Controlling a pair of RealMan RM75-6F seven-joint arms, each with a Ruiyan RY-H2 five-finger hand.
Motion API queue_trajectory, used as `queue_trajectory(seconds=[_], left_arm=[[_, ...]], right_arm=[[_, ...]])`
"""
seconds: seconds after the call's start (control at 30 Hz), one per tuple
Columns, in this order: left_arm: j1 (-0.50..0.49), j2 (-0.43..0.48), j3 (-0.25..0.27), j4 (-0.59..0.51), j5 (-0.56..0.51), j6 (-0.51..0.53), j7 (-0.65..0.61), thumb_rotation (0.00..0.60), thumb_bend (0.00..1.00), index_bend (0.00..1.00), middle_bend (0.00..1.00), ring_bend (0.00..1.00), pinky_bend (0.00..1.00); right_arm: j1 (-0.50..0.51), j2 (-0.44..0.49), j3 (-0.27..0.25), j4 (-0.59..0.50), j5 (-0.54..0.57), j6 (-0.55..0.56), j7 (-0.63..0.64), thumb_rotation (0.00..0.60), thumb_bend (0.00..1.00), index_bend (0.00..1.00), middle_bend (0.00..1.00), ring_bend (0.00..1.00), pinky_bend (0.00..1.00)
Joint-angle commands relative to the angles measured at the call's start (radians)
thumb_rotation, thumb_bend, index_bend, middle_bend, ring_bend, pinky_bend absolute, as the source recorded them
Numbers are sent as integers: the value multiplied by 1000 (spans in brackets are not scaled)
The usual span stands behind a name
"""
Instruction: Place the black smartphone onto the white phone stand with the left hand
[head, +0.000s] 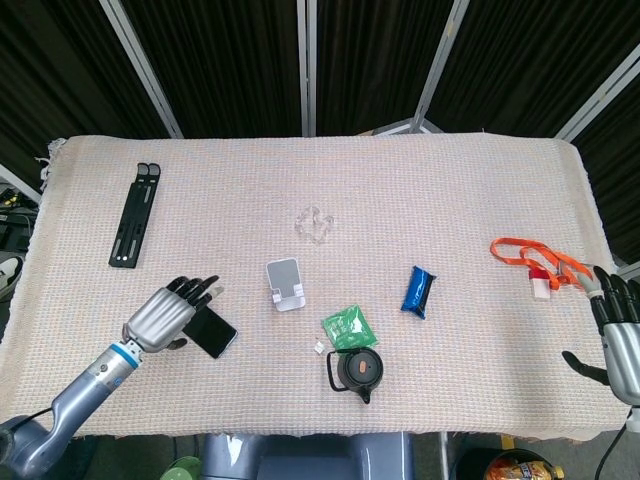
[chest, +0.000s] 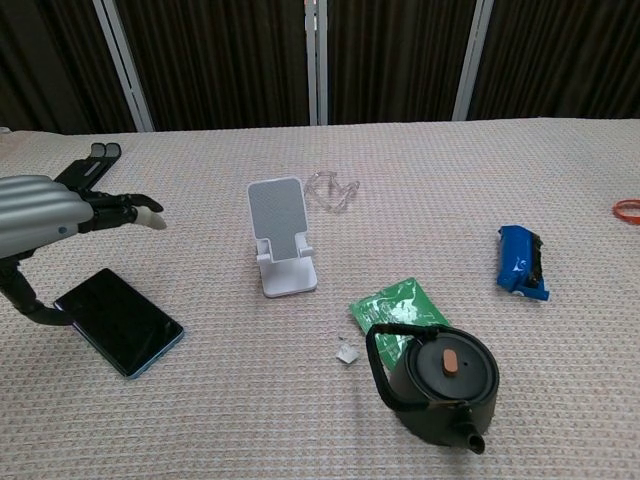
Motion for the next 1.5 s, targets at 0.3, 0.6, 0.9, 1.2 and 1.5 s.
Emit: queue_trajectory(seconds=[0.3,0.6,0.9,1.2,1.5], left_arm=[[-62,-64,40,130,-1,-62,22,600,0,133,33,155,197],[-79,-115,68,197,-11,-80,11,600,0,152,54,175,224],[-97,-152,82,234,-6,-68,-5,600,37,462,320,402,412],[-97,-124,83,202,1,-12,-13,600,146,604,410,476,462],[-85,11,72,68,52,118,37,600,146,603,410,476,462]], right_arm=[[12,-14,8,12,47,-33,-25,600,0,0,0,0,0],[16,-20,8,17,57,-44,-29,600,0,0,0,0,0],[17,-19,8,20,62,-49,-20,600,0,0,0,0,0],[15,-14,8,20,60,-48,-5,600,0,0,0,0,0],[10,-1,5,8,44,-36,19,600,0,0,0,0,0]])
